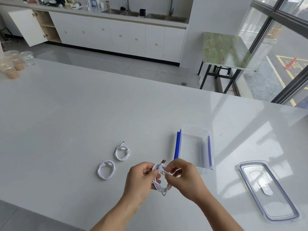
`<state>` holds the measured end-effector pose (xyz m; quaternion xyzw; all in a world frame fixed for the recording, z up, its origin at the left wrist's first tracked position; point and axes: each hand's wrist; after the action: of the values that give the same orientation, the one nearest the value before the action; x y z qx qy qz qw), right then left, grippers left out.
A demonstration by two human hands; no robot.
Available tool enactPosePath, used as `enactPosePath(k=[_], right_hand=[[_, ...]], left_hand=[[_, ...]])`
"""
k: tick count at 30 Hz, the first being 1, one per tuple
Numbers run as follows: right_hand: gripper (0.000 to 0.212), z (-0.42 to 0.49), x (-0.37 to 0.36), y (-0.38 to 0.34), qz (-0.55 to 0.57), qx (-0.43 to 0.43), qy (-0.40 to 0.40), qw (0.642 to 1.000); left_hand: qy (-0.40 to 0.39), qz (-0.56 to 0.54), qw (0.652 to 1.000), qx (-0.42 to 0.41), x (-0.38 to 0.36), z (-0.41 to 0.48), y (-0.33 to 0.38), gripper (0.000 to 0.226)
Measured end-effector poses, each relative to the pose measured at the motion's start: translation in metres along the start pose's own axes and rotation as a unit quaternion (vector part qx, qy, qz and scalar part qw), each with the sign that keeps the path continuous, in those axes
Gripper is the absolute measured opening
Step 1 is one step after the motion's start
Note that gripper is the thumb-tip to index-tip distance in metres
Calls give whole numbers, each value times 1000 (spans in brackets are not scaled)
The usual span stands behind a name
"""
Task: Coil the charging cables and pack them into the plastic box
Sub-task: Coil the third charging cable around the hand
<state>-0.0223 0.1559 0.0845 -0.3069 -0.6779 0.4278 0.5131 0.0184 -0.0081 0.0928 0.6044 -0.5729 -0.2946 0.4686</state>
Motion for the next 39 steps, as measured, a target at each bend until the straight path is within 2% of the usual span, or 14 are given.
enactPosePath(k=[3, 8, 11, 15, 18, 22, 24, 26, 29, 30, 31, 32, 36, 39], right_hand=[[17, -1, 2, 0, 0, 11, 7, 1000], [22, -2, -3, 5, 65, -6, 32, 997], [27, -6, -6, 3, 65, 31, 48, 996], [20, -7, -6, 6, -54, 168, 28, 984], [14, -4, -10, 10, -142, 220, 48, 964], [10, -7, -18, 13, -171, 255, 101, 946], [14, -11, -17, 7, -82, 218, 131, 964], [19, -12, -16, -3, 120, 81, 152, 978], [4, -3, -12, -9, 371, -139, 129, 909], [13, -1, -9, -10, 414, -180, 101, 886], [19, -1, -7, -12, 437, -205, 68, 873], [21, -3, -6, -13, 435, -209, 43, 875], [32, -10, -8, -11, 353, -175, -7, 919], [34, -10, -6, -10, 367, -171, -39, 914]], left_hand=[[-5, -20, 1000, 14, -1, 0, 1, 15], [-14, -60, 997, 41, -3, -2, 3, 15], [-20, -77, 996, 42, -3, -3, 5, 17], [-24, -83, 995, 47, -2, -3, 7, 16], [-26, -82, 995, 52, -2, -2, 5, 15], [-11, -61, 996, 58, 0, 1, 3, 15], [2, -44, 997, 57, 0, 1, 0, 17], [16, -32, 998, 52, -3, 0, -3, 17], [25, -30, 999, 33, -7, -3, -4, 15], [20, -36, 999, 25, -8, -4, -3, 15], [11, -43, 999, 20, -8, -6, -2, 15], [3, -49, 999, 16, -7, -6, -1, 16], [-3, -69, 997, 21, -4, -7, 2, 17], [-5, -93, 995, 33, -3, -7, 3, 18]])
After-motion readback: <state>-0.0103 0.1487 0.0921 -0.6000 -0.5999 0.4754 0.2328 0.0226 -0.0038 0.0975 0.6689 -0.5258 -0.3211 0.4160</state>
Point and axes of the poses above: each hand's wrist, its own z-axis towards the middle knuckle, its own x-axis out of the back of the hand, y = z × x, and after that the axes turned 7 degrees about z, right-handed
